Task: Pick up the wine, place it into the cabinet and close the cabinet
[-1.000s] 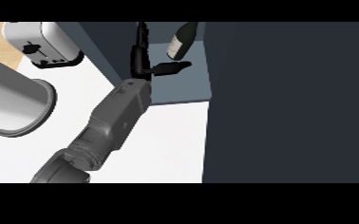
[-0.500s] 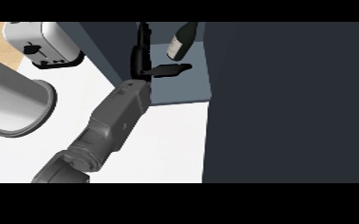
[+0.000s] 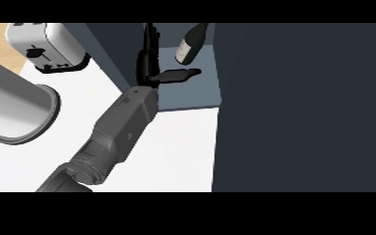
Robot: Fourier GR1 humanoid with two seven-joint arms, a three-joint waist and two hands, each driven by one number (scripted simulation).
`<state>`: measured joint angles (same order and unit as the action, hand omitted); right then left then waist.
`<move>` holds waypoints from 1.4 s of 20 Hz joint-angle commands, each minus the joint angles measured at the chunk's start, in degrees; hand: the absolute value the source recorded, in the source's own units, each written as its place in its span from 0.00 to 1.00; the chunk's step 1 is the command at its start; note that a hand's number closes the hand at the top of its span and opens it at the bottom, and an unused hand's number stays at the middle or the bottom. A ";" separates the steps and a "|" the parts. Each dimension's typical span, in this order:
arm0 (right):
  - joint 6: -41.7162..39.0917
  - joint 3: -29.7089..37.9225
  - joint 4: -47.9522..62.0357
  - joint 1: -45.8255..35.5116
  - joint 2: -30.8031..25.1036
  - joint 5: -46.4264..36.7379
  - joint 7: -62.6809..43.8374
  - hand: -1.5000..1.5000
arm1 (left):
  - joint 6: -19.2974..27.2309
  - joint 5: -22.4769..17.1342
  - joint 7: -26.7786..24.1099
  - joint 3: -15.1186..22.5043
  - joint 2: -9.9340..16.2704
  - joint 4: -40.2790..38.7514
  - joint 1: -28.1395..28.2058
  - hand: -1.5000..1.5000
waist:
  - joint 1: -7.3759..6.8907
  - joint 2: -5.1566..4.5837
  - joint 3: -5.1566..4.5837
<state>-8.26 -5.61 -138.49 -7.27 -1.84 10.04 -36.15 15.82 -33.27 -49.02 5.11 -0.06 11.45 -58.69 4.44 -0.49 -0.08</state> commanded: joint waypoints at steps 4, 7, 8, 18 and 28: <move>1.80 -1.05 -4.38 0.72 0.46 -0.88 -1.67 0.00 | 3.09 -8.03 0.10 9.81 0.06 9.59 11.34 0.00 | -1.16 0.79 0.04; 1.22 0.37 -3.12 1.65 0.01 -0.35 -0.23 0.00 | 7.86 -13.21 2.49 18.12 0.06 19.06 14.22 0.00 | -1.40 0.65 0.05; 1.63 -0.79 -4.51 1.15 -0.19 -0.73 -2.01 0.00 | 8.95 -13.57 2.74 20.81 0.06 20.99 15.09 0.00 | -1.94 0.58 0.04; 0.18 2.63 -4.90 6.89 -1.15 0.47 2.44 0.00 | 25.50 -9.59 5.64 32.96 0.06 44.82 28.19 0.00 | -4.50 0.75 0.12; 2.43 2.07 -6.98 2.12 -1.41 0.54 -2.53 0.00 | 31.88 -2.92 9.14 40.90 3.11 68.24 44.21 0.00 | -4.80 0.77 0.08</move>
<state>-7.31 -2.63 -140.12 -4.32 -3.50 9.03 -35.02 44.21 -38.76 -40.69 42.95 1.68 71.13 -20.57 -0.10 0.23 0.03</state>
